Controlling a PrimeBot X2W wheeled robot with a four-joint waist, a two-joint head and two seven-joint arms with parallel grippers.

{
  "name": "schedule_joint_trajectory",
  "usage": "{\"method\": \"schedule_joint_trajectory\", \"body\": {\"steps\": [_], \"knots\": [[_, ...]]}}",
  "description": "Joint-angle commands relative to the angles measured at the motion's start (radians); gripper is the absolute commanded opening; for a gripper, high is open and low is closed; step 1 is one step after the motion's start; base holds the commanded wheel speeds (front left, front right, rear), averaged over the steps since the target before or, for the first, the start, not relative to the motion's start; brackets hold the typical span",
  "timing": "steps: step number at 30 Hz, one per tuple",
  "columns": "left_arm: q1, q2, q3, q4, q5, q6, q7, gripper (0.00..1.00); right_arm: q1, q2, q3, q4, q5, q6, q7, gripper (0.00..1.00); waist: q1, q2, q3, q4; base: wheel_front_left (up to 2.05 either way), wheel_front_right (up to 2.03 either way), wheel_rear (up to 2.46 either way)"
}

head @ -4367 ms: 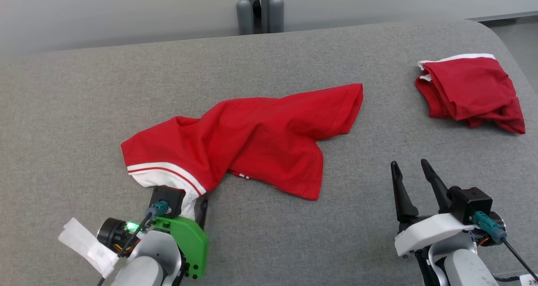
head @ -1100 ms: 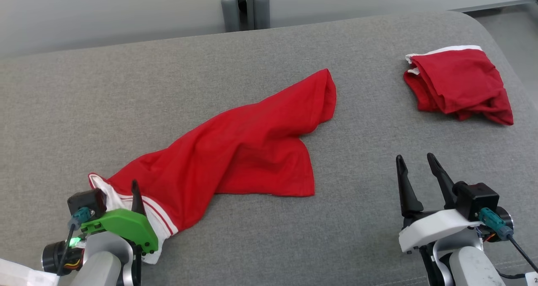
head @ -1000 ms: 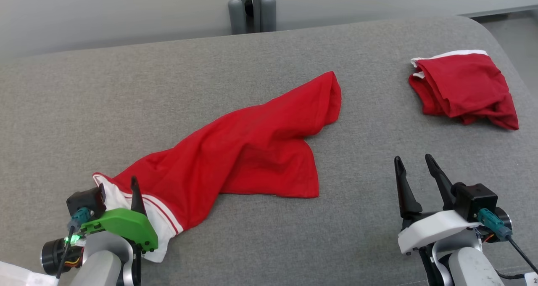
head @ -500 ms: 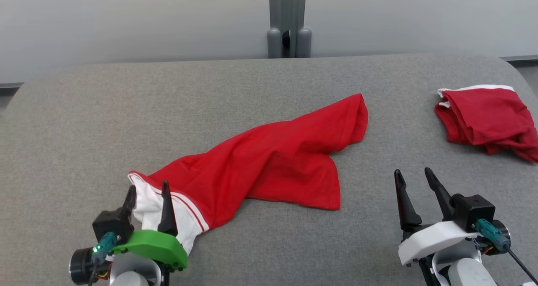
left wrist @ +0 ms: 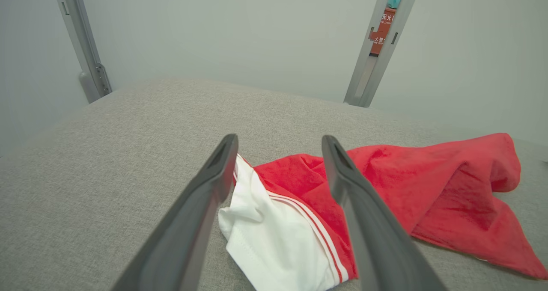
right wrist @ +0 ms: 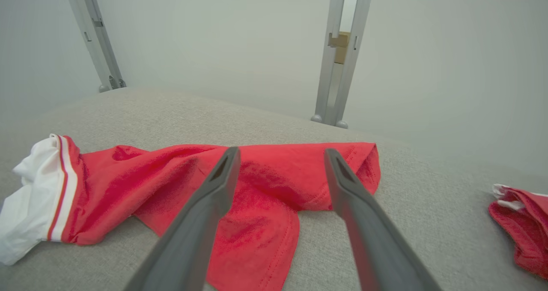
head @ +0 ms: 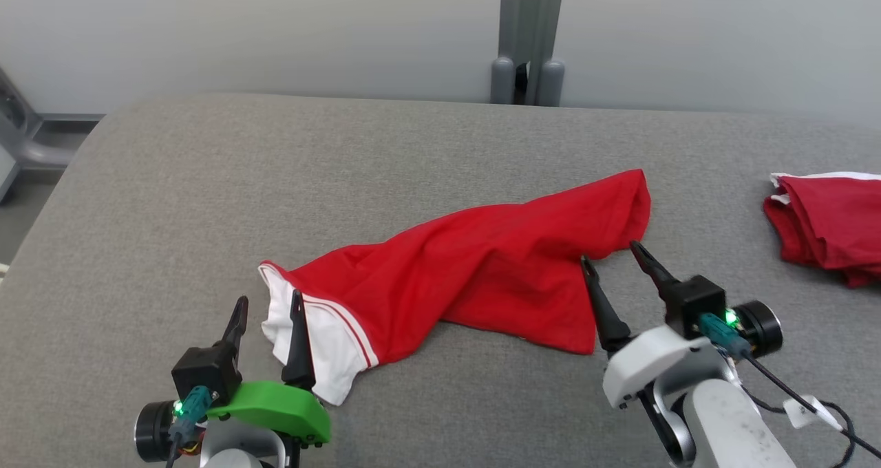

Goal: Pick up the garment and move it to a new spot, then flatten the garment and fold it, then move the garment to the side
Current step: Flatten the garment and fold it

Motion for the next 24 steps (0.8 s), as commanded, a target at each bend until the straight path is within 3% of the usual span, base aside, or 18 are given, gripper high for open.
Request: {"method": "schedule_joint_trajectory", "body": {"steps": [1, 12, 20, 21, 22, 23, 24], "knots": [[-0.012, 0.000, -0.001, -0.006, 0.009, 0.002, 0.001, 1.00, -0.035, -0.003, 0.019, 0.020, -0.026, -0.002, 0.015, 1.00, 0.0000, 0.0000, 0.017, 0.042, 0.00, 0.00, 0.00], [-0.021, -0.022, -0.012, -0.005, 0.005, -0.003, -0.011, 1.00, -0.275, -0.122, 0.224, 0.297, -0.062, -0.002, 0.071, 1.00, 0.0000, 0.0000, 0.076, 0.190, 0.00, 0.00, 0.00], [-0.031, -0.038, -0.017, 0.012, 0.008, -0.013, -0.019, 1.00, -0.377, -0.176, 0.344, 0.477, -0.029, -0.002, 0.089, 1.00, 0.0000, 0.0000, 0.100, 0.242, 0.00, 0.00, 0.00], [-0.031, -0.039, -0.017, 0.013, 0.008, -0.014, -0.020, 1.00, -0.388, -0.178, 0.352, 0.494, -0.023, -0.002, 0.086, 0.94, 0.0000, 0.0000, 0.102, 0.244, 0.00, 0.00, 0.00], [-0.031, -0.040, -0.017, 0.015, 0.010, -0.014, -0.021, 1.00, -0.399, -0.178, 0.361, 0.512, -0.016, -0.002, 0.081, 0.39, 0.0000, 0.0000, 0.103, 0.246, 0.00, 0.00, 0.00], [-0.031, -0.040, -0.017, 0.016, 0.011, -0.015, -0.022, 1.00, -0.407, -0.178, 0.365, 0.527, -0.011, -0.002, 0.083, 0.16, 0.0000, 0.0000, 0.105, 0.247, 0.00, 0.00, 0.00], [-0.032, -0.040, -0.017, 0.018, 0.012, -0.014, -0.024, 1.00, -0.416, -0.179, 0.370, 0.546, -0.002, -0.002, 0.083, 0.00, 0.0000, 0.0000, 0.106, 0.248, 0.00, 0.00, 0.00]]}}
